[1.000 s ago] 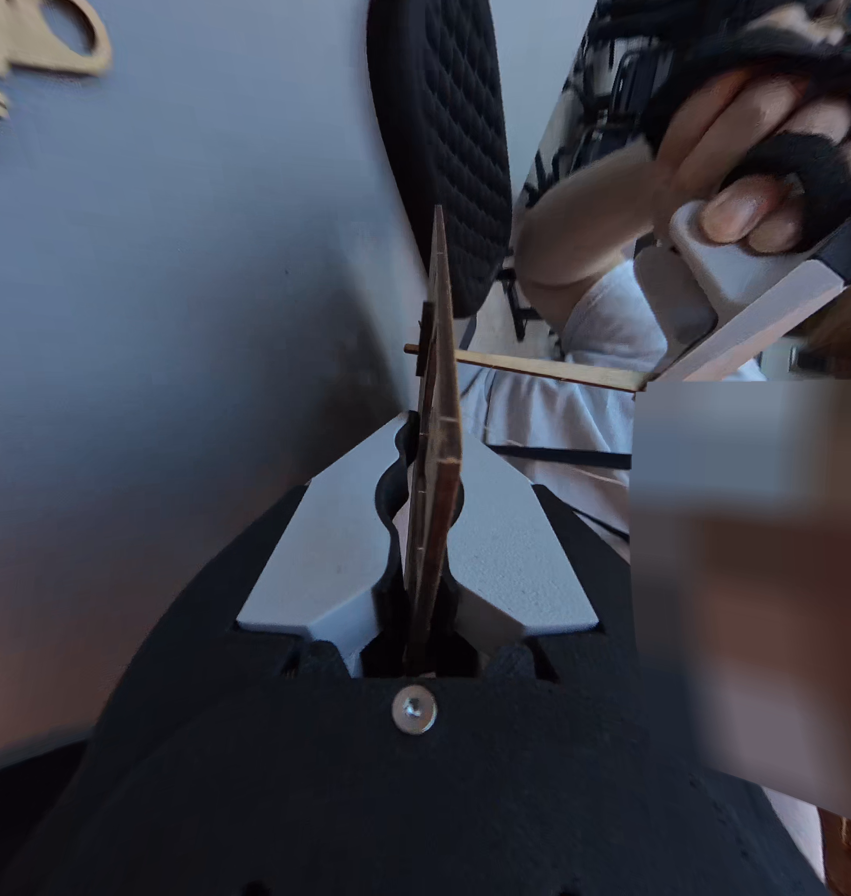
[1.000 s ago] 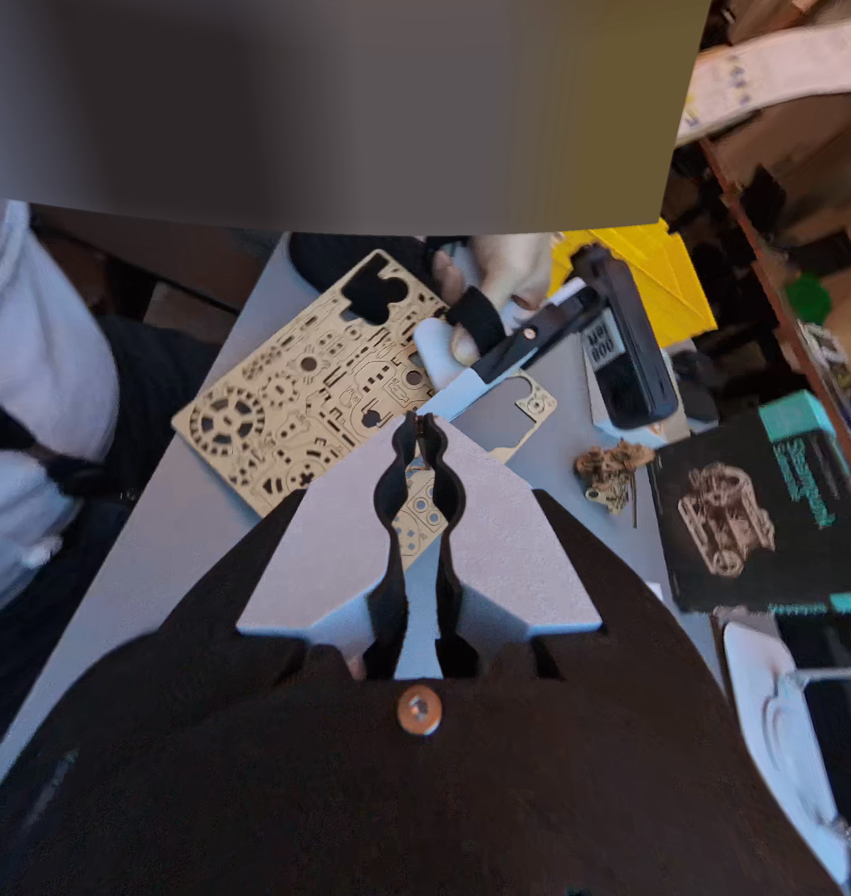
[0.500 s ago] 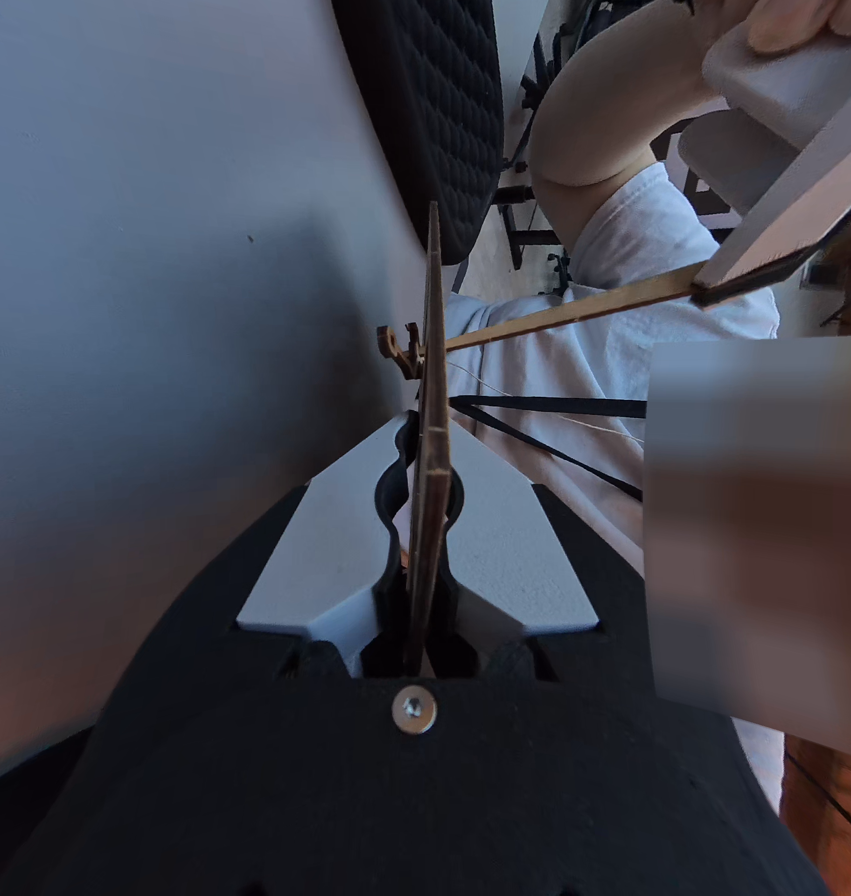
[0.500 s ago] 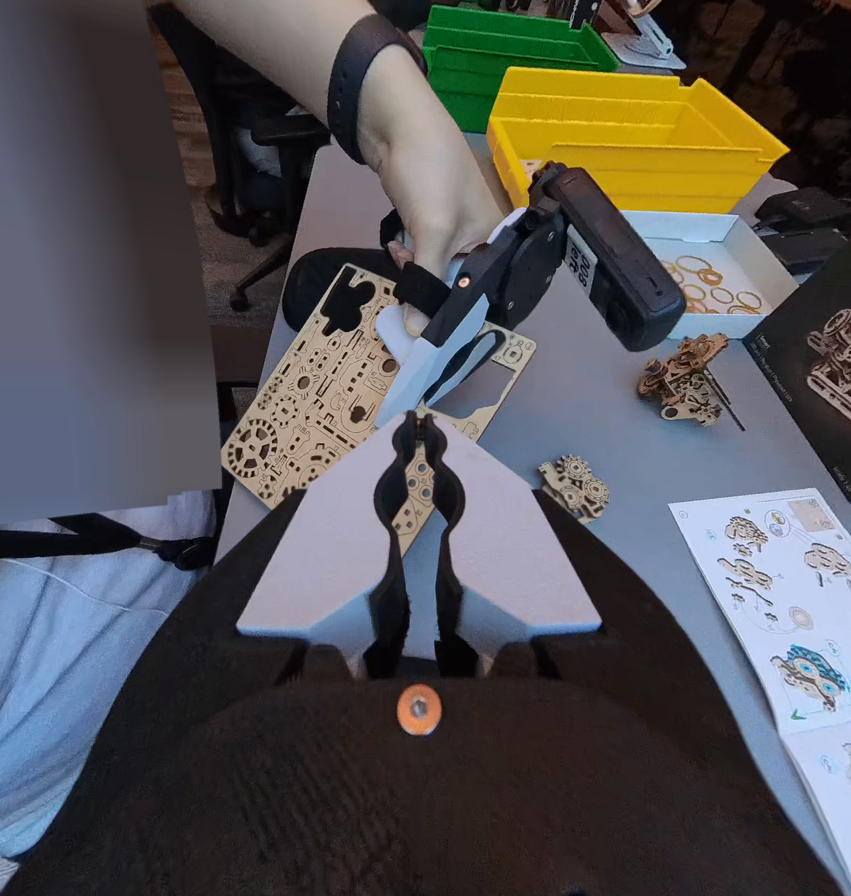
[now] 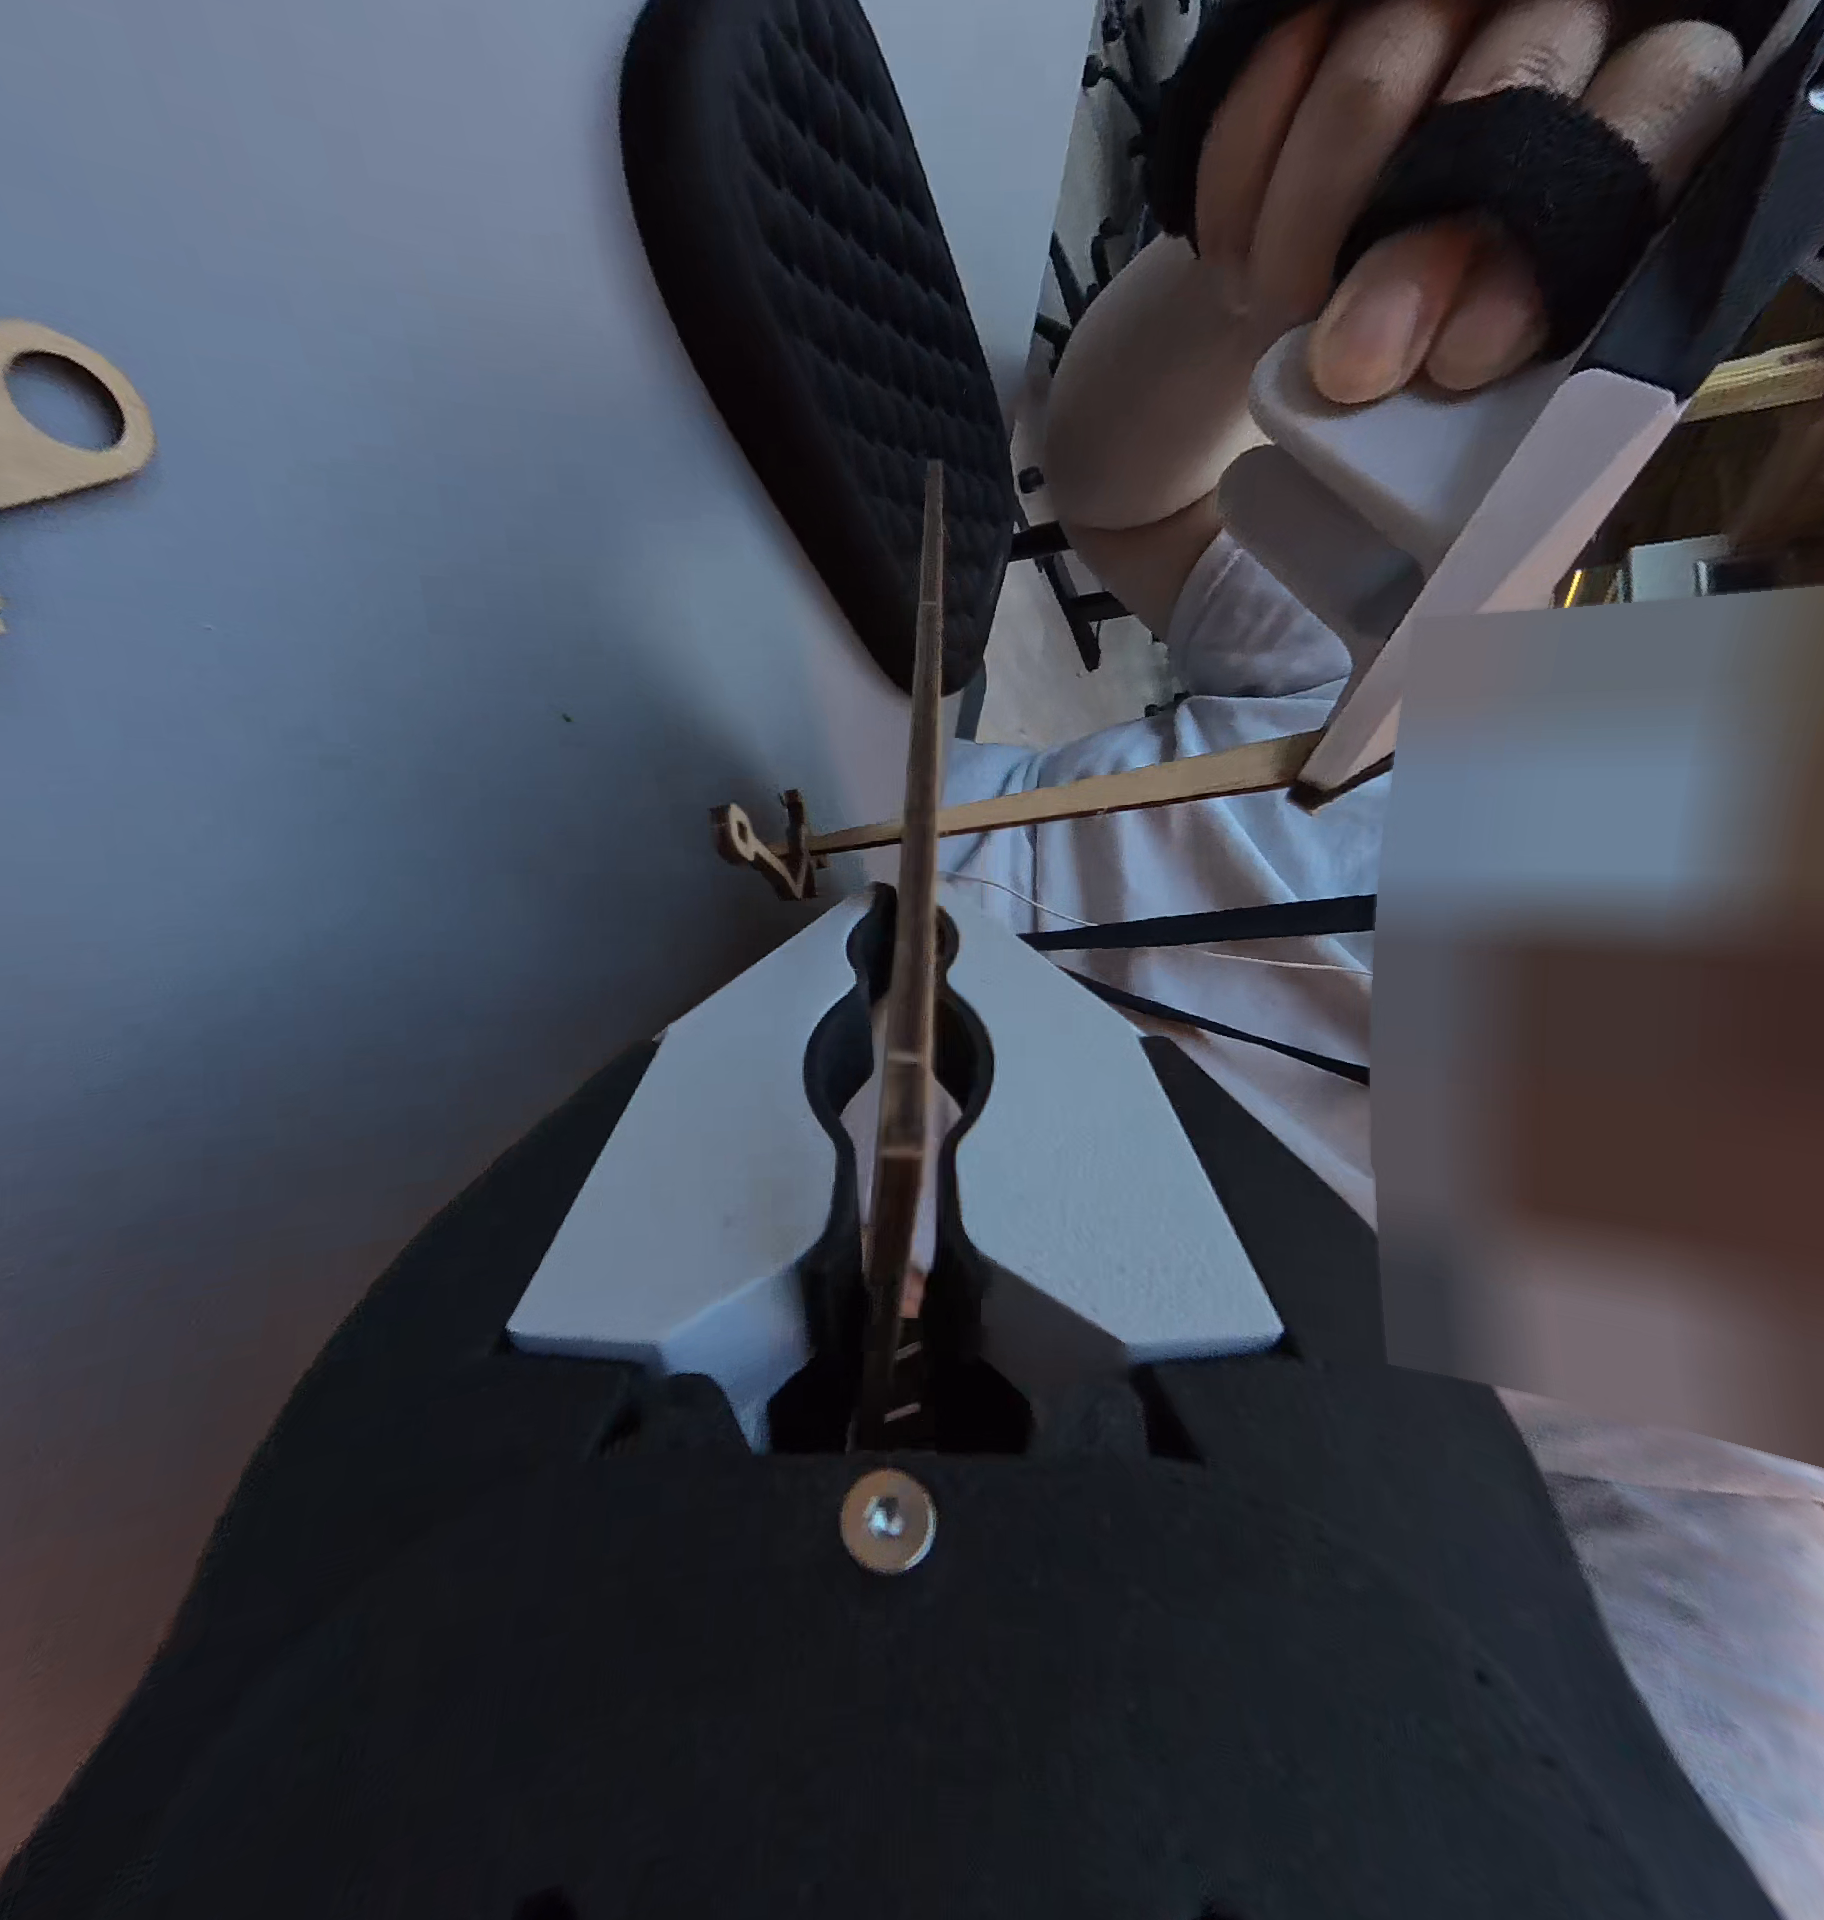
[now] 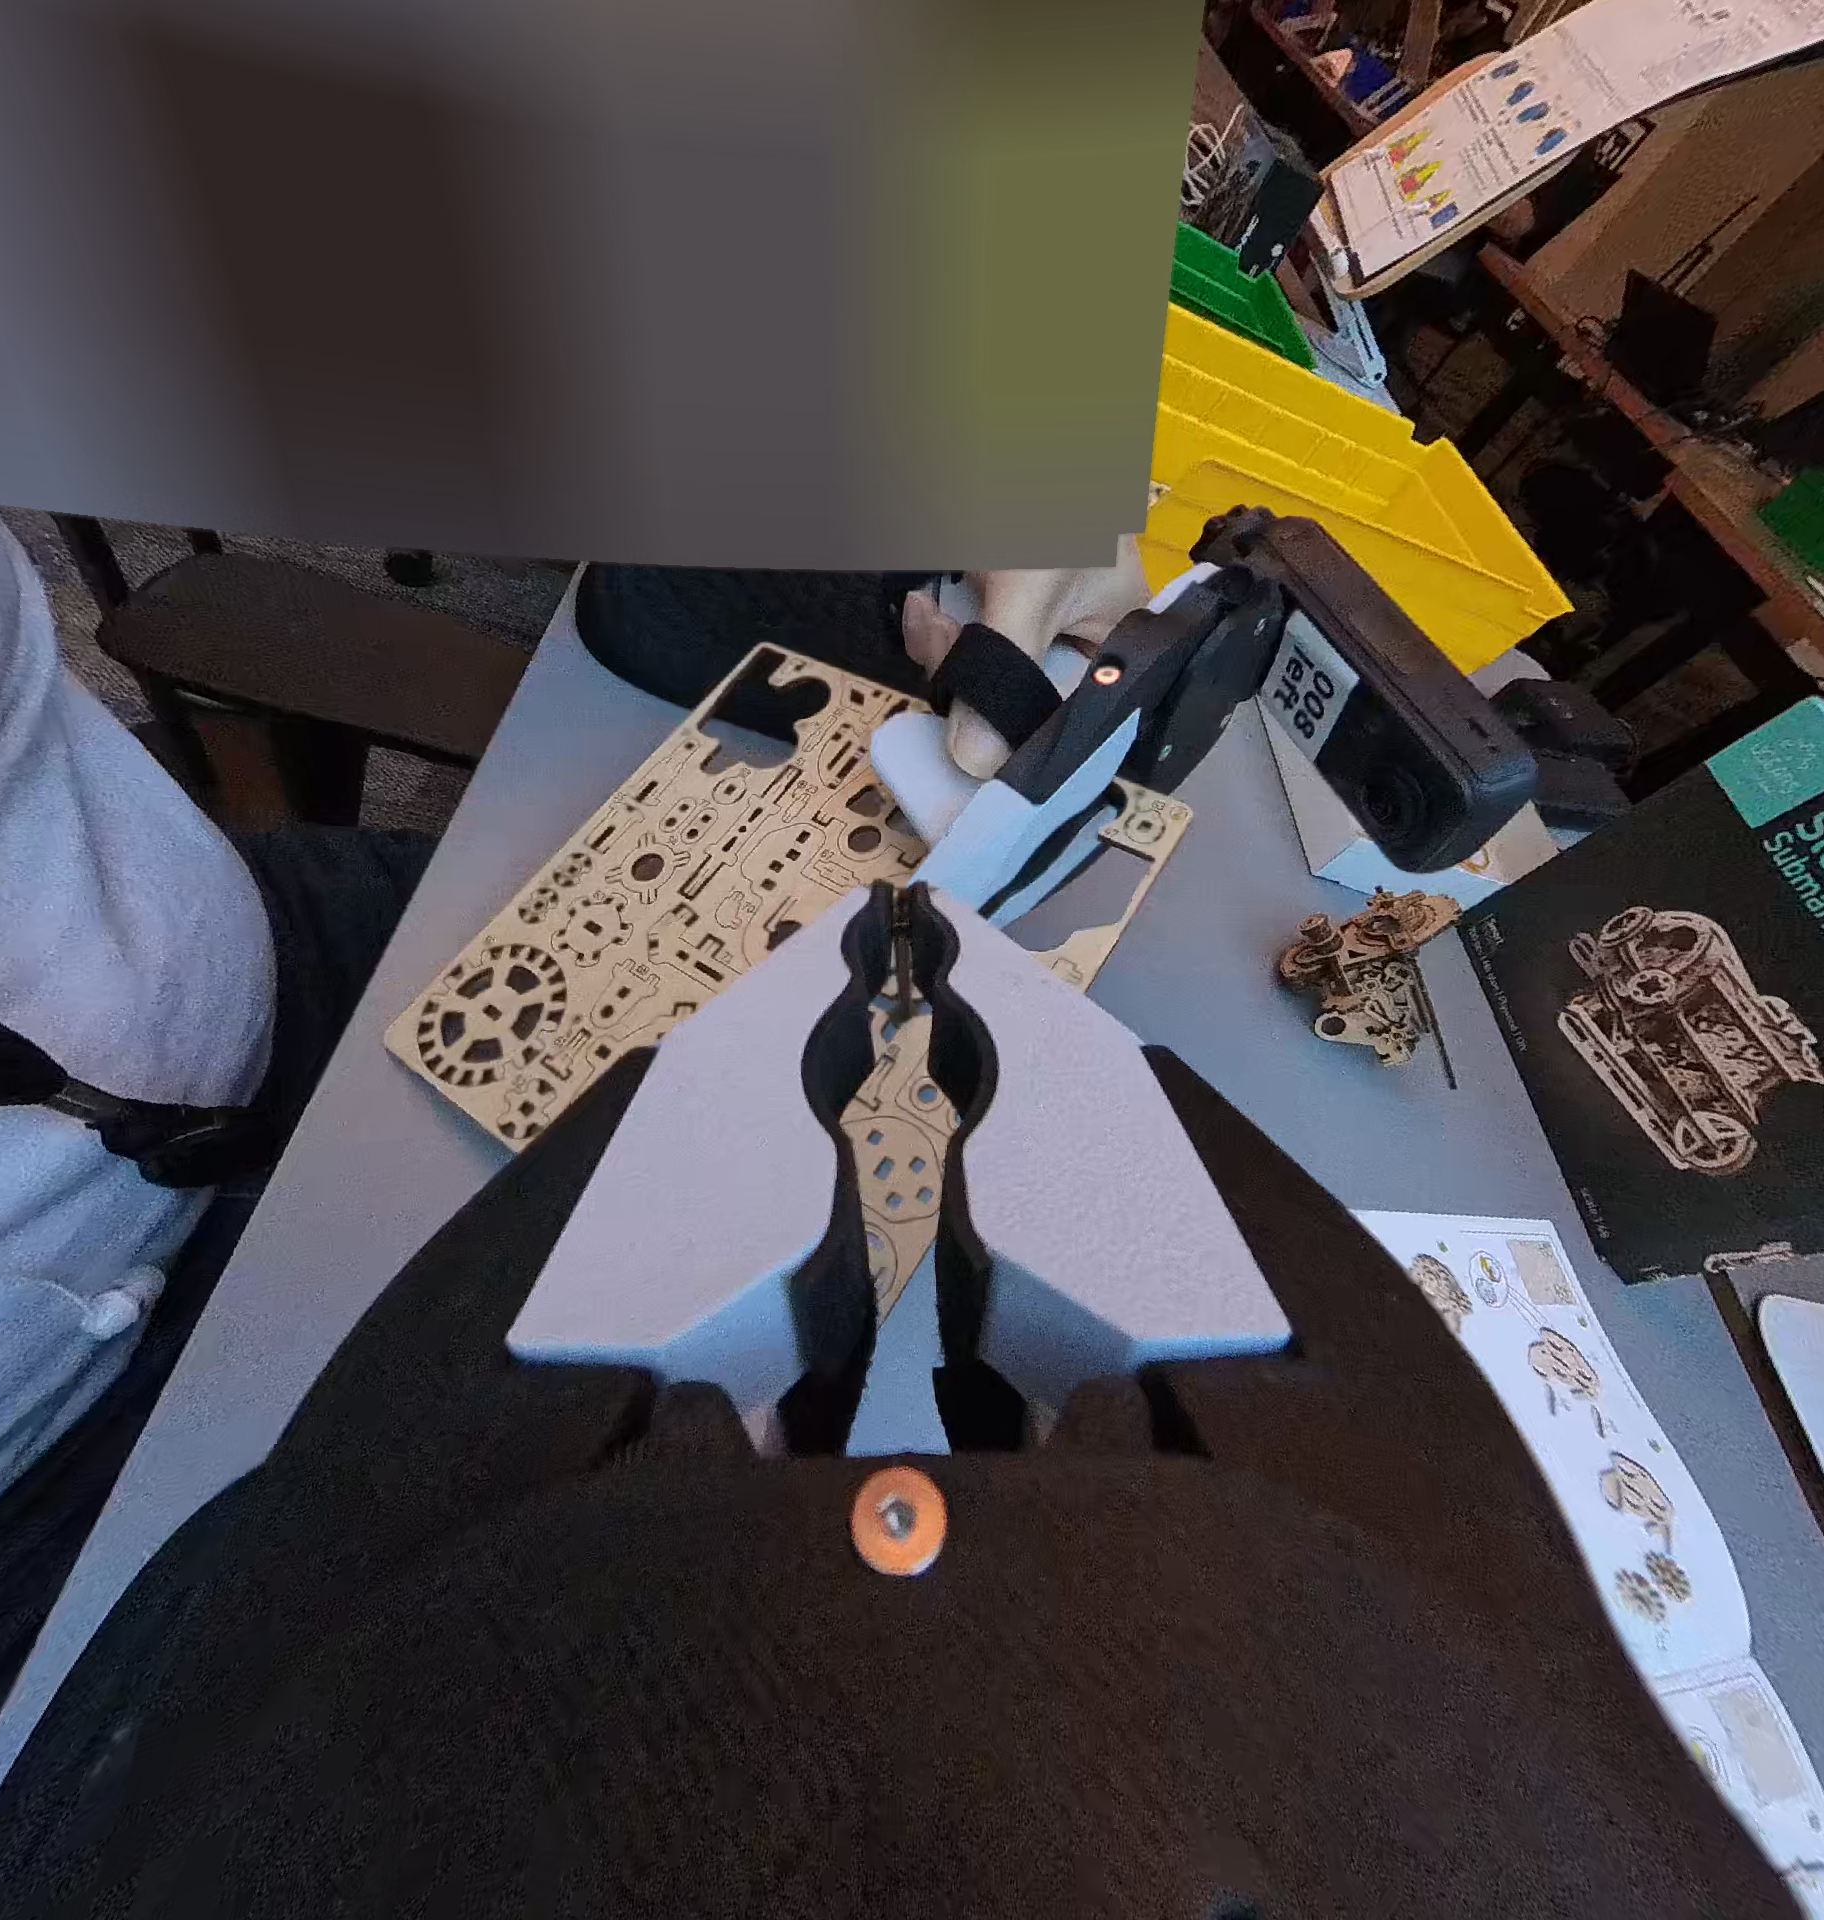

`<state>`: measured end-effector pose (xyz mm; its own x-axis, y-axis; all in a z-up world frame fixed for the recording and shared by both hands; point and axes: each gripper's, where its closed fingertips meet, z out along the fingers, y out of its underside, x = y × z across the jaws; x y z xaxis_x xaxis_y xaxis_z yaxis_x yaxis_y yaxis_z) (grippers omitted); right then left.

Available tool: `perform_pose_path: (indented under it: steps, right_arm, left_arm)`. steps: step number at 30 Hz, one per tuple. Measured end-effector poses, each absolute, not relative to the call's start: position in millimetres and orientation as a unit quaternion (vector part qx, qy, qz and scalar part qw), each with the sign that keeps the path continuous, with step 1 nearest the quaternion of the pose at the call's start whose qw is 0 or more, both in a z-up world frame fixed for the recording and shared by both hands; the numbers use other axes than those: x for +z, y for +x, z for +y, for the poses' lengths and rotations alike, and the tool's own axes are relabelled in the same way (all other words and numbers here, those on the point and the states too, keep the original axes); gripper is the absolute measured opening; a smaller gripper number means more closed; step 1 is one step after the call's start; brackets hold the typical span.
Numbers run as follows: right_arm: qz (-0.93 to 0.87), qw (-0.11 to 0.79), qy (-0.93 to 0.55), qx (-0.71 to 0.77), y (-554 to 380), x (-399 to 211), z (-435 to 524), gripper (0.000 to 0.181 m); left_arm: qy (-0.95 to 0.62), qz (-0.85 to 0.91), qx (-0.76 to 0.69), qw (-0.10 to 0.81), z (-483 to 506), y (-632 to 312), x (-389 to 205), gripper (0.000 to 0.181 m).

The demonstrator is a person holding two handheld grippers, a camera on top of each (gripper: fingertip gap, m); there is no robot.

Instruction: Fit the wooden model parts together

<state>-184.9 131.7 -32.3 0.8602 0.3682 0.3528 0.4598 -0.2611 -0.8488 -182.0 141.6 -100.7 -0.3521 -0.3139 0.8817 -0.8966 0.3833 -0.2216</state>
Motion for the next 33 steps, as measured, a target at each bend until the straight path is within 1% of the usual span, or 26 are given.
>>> perform_pose_path:
  steps: [4, 8, 9, 11, 15, 16, 18, 21, 23, 25, 27, 30, 32, 33]
  right_arm:
    - [-0.248, 0.571, -0.783, -0.020, -185, -28, 132, 0.001]
    - [-0.194, 0.622, -0.758, 0.032, -183, 2, 127, 0.001]
    - [-0.189, 0.615, -0.765, 0.024, -178, 1, 126, 0.001]
    - [-0.198, 0.601, -0.774, -0.003, -172, -7, 124, 0.001]
    - [-0.178, 0.576, -0.798, -0.008, -156, -25, 118, 0.001]
    - [-0.165, 0.572, -0.804, -0.007, -149, -29, 115, 0.001]
    - [-0.129, 0.594, -0.794, 0.013, -137, -29, 109, 0.002]
    - [-0.091, 0.651, -0.752, 0.049, -126, -16, 99, 0.001]
    - [-0.083, 0.651, -0.754, 0.030, -118, -20, 92, 0.001]
    - [-0.107, 0.624, -0.773, -0.037, -110, -35, 88, 0.001]
    - [-0.178, 0.569, -0.789, -0.144, -104, -58, 87, 0.001]
    - [-0.269, 0.416, -0.821, -0.285, -94, -102, 84, 0.003]
    - [-0.323, 0.325, -0.821, -0.339, -93, -126, 85, 0.004]
    - [-0.337, 0.297, -0.821, -0.352, -94, -134, 87, 0.005]
  left_arm:
    - [0.446, -0.733, 0.363, 0.364, 150, -174, -114, 0.001]
    - [0.488, -0.706, 0.347, 0.379, 160, -174, -129, 0.001]
    - [0.482, -0.697, 0.357, 0.394, 158, -177, -127, 0.001]
    - [0.475, -0.702, 0.353, 0.397, 158, -181, -128, 0.001]
    - [0.445, -0.726, 0.347, 0.393, 158, -186, -124, 0.001]
    - [0.437, -0.725, 0.346, 0.404, 159, -189, -120, 0.001]
    - [0.427, -0.734, 0.331, 0.411, 165, -195, -119, 0.001]
    - [0.400, -0.743, 0.306, 0.441, 177, -214, -106, 0.001]
    - [0.387, -0.753, 0.302, 0.438, 188, -222, -99, 0.001]
    - [0.390, -0.755, 0.298, 0.435, 200, -224, -95, 0.001]
    - [0.396, -0.753, 0.289, 0.439, 216, -224, -91, 0.000]
    - [0.391, -0.755, 0.278, 0.447, 240, -228, -82, 0.001]
    - [0.382, -0.761, 0.257, 0.458, 256, -234, -77, 0.000]
    - [0.376, -0.764, 0.245, 0.464, 265, -237, -75, 0.000]
